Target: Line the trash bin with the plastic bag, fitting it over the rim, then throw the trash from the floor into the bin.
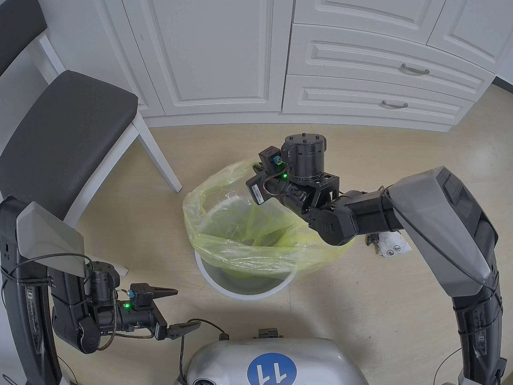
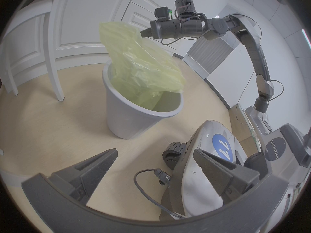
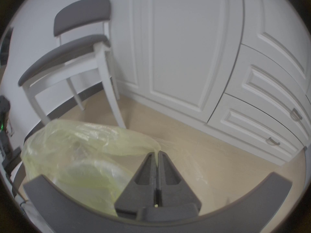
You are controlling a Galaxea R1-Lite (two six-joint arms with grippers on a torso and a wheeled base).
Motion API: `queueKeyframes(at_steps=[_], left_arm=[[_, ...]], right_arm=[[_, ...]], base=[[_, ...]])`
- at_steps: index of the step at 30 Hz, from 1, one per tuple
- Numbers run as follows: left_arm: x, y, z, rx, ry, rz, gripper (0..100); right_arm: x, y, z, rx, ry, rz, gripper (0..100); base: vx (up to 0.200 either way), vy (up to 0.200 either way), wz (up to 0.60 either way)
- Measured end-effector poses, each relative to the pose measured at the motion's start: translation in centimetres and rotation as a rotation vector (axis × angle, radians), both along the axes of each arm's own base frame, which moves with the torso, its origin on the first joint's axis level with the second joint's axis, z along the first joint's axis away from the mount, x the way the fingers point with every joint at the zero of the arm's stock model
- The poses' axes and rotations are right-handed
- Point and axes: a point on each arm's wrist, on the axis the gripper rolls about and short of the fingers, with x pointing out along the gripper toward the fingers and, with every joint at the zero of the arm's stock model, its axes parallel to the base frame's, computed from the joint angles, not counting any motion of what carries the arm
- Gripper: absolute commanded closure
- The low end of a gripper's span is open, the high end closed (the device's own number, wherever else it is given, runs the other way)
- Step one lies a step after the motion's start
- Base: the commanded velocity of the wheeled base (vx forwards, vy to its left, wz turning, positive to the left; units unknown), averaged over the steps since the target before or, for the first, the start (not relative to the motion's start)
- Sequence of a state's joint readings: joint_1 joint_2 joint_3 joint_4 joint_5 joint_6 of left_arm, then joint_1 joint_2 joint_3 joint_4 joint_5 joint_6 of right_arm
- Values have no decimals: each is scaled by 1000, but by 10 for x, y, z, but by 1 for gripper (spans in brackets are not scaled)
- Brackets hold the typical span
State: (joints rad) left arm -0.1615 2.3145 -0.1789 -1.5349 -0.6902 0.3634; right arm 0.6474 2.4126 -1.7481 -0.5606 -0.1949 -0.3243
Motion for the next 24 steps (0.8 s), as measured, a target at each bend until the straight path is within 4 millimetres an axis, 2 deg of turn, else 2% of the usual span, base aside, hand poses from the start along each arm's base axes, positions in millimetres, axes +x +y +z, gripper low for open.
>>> queueKeyframes(at_steps=[8,9,13,17,21,24], left_arm=[[-1,-2,1,-1,-5,-8,0],[-1,-2,1,-1,-5,-8,0],[-1,-2,2,-1,-8,-8,0],[-1,-3,4,-3,-13,-13,0],[-1,-5,9,-10,-30,-18,0],[-2,-7,14,-14,-44,-26,0]], right_arm=[[19,9,-18,126,-119,-26,100],[22,8,-20,131,-123,-31,0],[27,7,-31,126,-110,-37,0],[23,4,-32,102,-78,-34,0],[11,-1,-19,58,-9,-27,0],[2,-7,-2,41,22,-27,0]], base=[[0,0,0],[0,0,0],[0,0,0],[0,0,0],[0,0,0],[0,0,0]])
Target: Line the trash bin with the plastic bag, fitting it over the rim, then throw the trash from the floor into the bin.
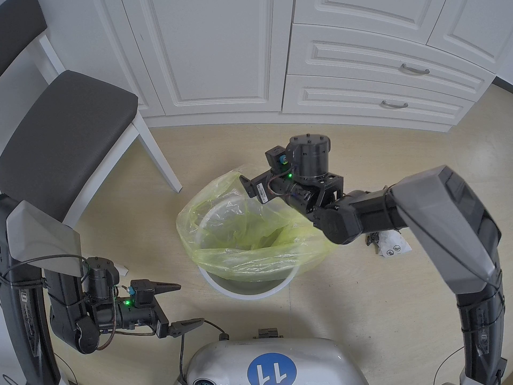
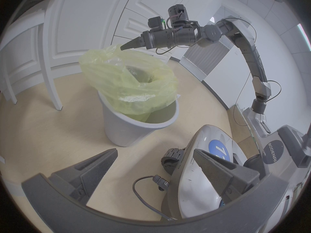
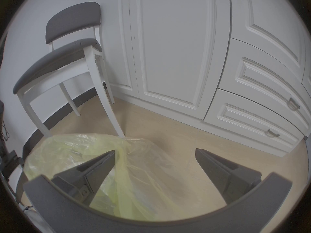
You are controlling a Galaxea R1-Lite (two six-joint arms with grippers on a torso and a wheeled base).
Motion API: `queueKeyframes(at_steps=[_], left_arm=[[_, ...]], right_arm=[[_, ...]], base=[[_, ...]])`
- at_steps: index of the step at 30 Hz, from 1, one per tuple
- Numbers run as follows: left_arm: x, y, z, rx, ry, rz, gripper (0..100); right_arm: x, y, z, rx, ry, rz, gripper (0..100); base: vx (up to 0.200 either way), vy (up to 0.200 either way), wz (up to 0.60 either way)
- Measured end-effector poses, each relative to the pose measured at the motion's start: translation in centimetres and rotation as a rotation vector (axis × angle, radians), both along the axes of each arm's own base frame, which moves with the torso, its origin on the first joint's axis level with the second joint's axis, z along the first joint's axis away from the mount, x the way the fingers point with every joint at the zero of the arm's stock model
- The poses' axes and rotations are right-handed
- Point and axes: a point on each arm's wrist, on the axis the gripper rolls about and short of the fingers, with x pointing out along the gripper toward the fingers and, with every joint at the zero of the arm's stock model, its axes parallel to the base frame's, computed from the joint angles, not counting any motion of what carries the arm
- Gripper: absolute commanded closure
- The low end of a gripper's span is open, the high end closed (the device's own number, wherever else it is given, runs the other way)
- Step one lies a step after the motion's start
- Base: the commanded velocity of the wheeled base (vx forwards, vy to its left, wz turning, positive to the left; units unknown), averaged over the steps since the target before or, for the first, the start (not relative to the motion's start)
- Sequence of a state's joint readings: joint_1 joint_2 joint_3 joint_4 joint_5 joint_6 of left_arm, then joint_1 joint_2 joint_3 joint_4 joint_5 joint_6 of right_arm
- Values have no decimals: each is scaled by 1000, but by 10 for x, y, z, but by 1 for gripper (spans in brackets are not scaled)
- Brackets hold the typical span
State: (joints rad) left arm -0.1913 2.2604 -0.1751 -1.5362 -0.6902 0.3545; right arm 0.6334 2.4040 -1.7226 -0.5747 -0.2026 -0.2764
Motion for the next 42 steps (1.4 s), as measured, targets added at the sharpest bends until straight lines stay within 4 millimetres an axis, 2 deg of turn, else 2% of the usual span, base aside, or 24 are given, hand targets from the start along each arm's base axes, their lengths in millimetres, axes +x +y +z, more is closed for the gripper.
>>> queueKeyframes(at_steps=[7,10,14,24,29,36,42], left_arm=[[-2,-3,9,-7,-26,-13,0],[-3,-3,11,-9,-35,-13,0],[-3,-3,14,-11,-44,-14,0],[-3,-2,17,-13,-56,-11,0],[-3,-2,17,-14,-58,-10,0],[-2,-2,17,-14,-61,-7,0],[0,1,18,-15,-65,7,0]], right_arm=[[-20,-14,44,-2,25,1,0],[-34,-10,47,-11,51,26,0],[-55,0,39,-48,103,73,0],[-63,12,20,-70,168,100,0],[-81,22,9,-105,202,143,0],[-115,21,-18,-226,276,201,0],[-127,17,-38,-309,318,223,0]], base=[[0,0,0],[0,0,0],[0,0,0],[0,0,0],[0,0,0],[0,0,0],[0,0,0]])
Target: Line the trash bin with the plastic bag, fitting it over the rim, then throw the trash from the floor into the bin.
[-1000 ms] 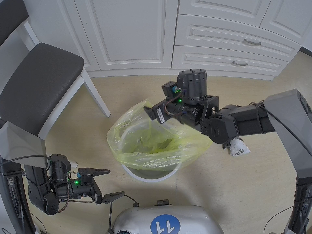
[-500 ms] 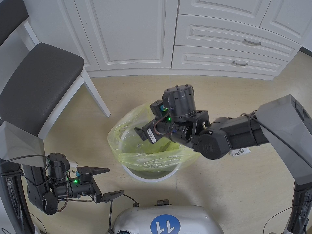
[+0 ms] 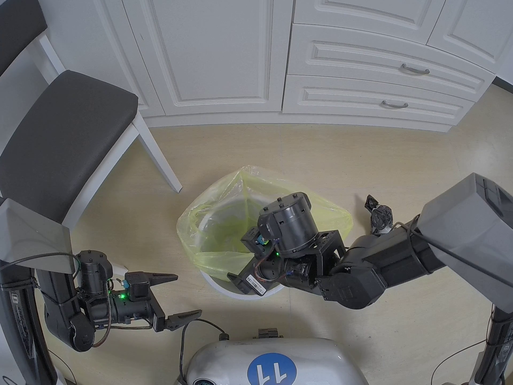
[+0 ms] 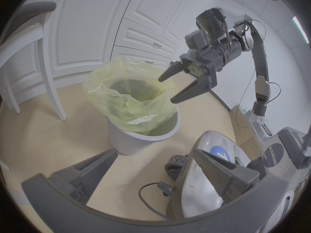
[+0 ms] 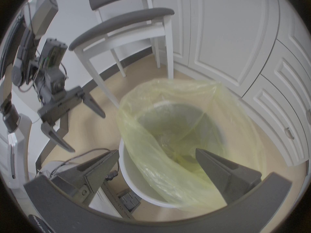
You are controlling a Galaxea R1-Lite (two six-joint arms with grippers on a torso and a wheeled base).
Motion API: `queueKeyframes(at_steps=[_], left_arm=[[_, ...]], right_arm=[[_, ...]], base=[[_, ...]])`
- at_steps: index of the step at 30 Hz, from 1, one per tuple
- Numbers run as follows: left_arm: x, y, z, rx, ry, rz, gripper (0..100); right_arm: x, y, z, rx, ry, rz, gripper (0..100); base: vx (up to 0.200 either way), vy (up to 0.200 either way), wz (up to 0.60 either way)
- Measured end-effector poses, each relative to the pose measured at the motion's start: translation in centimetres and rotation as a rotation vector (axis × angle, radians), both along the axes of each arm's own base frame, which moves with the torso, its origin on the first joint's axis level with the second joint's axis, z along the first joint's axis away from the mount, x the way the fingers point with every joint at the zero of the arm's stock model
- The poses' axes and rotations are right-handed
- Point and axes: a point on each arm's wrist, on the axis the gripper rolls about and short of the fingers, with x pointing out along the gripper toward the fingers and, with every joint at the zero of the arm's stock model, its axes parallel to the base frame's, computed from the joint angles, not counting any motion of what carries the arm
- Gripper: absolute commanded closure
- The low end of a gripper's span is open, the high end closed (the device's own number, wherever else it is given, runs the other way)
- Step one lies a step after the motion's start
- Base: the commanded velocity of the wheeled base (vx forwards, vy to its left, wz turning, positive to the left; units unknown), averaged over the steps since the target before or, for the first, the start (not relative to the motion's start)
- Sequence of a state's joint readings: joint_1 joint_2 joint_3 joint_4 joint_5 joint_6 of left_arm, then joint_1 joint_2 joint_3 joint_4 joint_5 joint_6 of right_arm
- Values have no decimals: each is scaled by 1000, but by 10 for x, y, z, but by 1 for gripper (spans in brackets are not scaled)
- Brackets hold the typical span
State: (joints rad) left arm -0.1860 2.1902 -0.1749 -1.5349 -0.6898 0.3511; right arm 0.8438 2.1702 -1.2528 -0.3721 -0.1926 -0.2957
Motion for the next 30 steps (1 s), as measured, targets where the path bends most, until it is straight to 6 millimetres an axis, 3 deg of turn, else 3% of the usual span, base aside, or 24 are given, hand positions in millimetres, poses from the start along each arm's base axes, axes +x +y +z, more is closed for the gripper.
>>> queueKeyframes(at_steps=[17,18,24,30], left_arm=[[2,0,-1,1,0,3,0],[2,0,-2,1,1,3,0],[3,0,-3,4,1,2,0],[4,0,-1,1,-12,6,0]], right_arm=[[3,5,-34,-60,55,9,0],[5,6,-36,-59,55,8,100],[11,12,-39,-44,51,3,100],[0,14,-38,-53,58,18,100]], base=[[0,0,0],[0,0,0],[0,0,0],[0,0,0]])
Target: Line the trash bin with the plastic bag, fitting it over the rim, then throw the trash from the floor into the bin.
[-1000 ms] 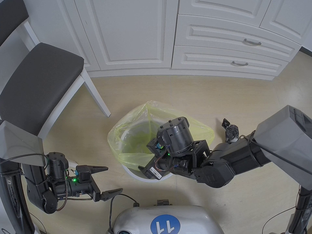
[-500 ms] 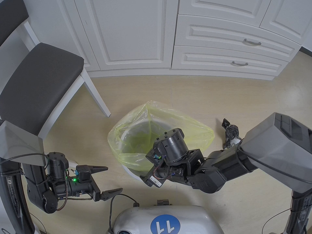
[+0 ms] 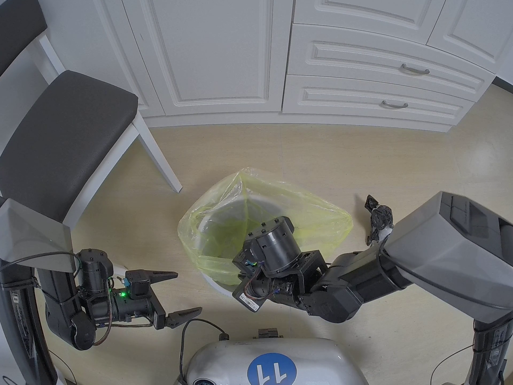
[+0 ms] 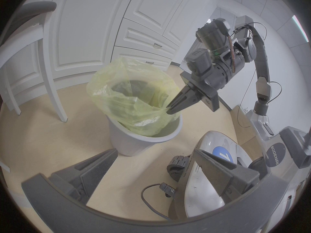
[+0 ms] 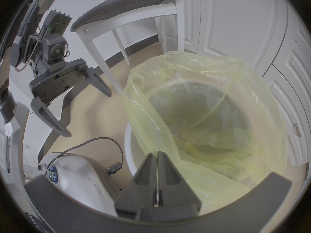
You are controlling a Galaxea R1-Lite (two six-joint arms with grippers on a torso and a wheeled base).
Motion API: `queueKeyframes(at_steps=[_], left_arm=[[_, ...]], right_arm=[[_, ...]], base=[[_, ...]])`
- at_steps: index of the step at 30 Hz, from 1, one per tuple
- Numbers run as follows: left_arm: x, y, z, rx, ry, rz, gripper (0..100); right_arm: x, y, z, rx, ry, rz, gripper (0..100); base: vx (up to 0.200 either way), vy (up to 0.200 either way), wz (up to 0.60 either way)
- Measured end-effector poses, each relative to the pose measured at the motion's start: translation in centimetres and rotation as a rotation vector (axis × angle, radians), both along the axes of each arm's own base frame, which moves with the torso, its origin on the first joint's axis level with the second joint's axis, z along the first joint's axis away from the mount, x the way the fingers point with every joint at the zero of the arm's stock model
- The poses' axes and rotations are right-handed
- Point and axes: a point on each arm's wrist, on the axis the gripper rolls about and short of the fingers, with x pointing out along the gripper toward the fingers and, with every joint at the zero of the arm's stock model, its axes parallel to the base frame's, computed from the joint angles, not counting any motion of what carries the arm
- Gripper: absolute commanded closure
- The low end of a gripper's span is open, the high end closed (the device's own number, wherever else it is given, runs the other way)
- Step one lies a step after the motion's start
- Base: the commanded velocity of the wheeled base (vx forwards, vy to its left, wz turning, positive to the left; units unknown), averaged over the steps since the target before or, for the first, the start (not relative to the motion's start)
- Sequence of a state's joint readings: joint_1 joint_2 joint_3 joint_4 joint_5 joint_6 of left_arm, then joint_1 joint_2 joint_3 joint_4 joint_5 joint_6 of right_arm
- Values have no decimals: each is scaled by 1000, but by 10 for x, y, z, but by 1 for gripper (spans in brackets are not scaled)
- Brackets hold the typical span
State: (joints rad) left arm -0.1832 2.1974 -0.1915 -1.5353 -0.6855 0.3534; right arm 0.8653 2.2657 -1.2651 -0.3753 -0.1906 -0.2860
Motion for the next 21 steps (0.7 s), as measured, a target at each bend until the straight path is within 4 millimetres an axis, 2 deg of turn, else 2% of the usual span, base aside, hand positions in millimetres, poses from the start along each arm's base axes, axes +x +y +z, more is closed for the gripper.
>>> queueKeyframes(at_steps=[10,21], left_arm=[[-6,3,18,-11,-53,9,0],[-16,5,45,-29,-146,12,0]], right_arm=[[-38,10,11,11,15,63,100],[-69,12,18,20,40,110,100]], base=[[0,0,0],[0,0,0]])
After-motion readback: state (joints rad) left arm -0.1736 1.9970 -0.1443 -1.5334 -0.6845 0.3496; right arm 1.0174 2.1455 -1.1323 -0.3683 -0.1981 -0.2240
